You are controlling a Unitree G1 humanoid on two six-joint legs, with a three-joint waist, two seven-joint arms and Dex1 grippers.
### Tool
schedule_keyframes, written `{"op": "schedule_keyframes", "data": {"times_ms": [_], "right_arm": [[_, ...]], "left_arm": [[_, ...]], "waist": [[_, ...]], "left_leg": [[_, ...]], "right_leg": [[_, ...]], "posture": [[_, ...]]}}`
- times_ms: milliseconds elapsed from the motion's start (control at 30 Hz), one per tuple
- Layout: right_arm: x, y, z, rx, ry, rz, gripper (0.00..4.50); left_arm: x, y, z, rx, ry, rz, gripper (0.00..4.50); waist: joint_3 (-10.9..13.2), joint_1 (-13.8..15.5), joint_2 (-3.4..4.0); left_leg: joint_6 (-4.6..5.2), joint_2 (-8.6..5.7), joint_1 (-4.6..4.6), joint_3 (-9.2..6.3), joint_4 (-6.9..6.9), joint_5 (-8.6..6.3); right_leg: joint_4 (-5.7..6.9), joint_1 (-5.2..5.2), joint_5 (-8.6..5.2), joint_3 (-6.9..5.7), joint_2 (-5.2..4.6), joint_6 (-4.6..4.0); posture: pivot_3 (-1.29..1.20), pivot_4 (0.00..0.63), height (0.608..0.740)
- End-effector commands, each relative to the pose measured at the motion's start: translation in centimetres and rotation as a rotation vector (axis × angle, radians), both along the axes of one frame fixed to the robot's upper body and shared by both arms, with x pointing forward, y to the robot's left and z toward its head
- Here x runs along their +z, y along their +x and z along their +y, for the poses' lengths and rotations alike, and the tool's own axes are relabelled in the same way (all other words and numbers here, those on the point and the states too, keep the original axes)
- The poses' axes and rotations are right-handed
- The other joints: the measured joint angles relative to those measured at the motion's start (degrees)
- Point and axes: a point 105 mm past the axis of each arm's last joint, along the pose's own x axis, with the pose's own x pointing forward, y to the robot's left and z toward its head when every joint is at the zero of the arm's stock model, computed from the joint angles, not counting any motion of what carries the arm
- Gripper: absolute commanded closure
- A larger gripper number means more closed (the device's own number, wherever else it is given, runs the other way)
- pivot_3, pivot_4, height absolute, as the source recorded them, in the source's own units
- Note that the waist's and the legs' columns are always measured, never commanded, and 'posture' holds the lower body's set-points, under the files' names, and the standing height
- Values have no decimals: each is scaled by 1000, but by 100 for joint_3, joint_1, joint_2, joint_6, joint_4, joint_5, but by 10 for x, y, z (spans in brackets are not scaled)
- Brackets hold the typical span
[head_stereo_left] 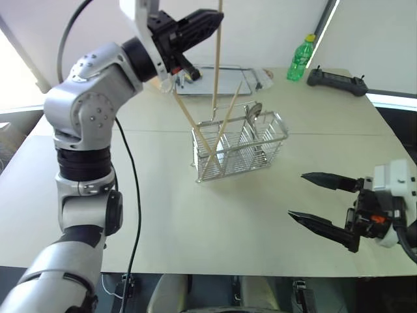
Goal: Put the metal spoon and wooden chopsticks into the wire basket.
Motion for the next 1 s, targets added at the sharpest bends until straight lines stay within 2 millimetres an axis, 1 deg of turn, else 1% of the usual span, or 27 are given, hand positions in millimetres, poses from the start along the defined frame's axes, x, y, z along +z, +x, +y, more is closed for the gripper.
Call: {"op": "schedule_keyframes", "data": {"times_ms": [33,233,333,433,633,767,900,1000], "right_arm": [[9,-1,5,10,0,-50,0],[12,4,9,13,-1,-59,0],[14,7,11,13,-2,-64,0],[15,9,13,12,-2,-67,0],[17,11,16,11,-3,-72,0],[19,13,18,10,-3,-76,0],[23,14,20,6,1,-81,0],[24,14,21,3,5,-84,0]], "left_arm": [[35,-7,16,37,-37,-112,4479],[62,-17,23,5,-74,-148,4479],[63,-28,19,-71,-79,-112,4479],[51,-36,14,-115,-21,-92,4479],[29,-45,12,-173,74,-39,4479],[15,-42,7,-197,77,16,4479],[-6,-35,1,-194,86,57,4479],[-15,-27,0,-185,43,106,4479]], "waist": [[0,2,0],[0,-3,0],[0,-5,1],[0,-9,1],[-1,-11,3],[-1,-3,3],[-2,-4,4],[-1,-3,3]], "left_leg": [[0,0,-2,-1,0,0],[0,-1,-4,0,0,0],[0,0,-2,-1,-1,0],[0,0,-3,-2,-1,0],[0,0,0,-1,-1,0],[0,1,0,-1,0,0],[0,0,-2,0,1,0],[1,0,-6,-1,1,0]], "right_leg": [[0,-1,1,-1,0,2],[-5,0,1,-1,-1,2],[-4,0,1,-2,-1,3],[-3,-1,2,-2,-1,4],[-1,-1,1,-1,-1,2],[-3,0,-9,-1,-1,-17],[-4,1,-8,1,-3,-17],[-4,-2,-8,1,-3,-17]], "posture": [[0,150,703],[0,150,703],[0,150,703],[0,150,703],[0,150,703],[0,150,703],[0,150,703],[0,150,703]]}}
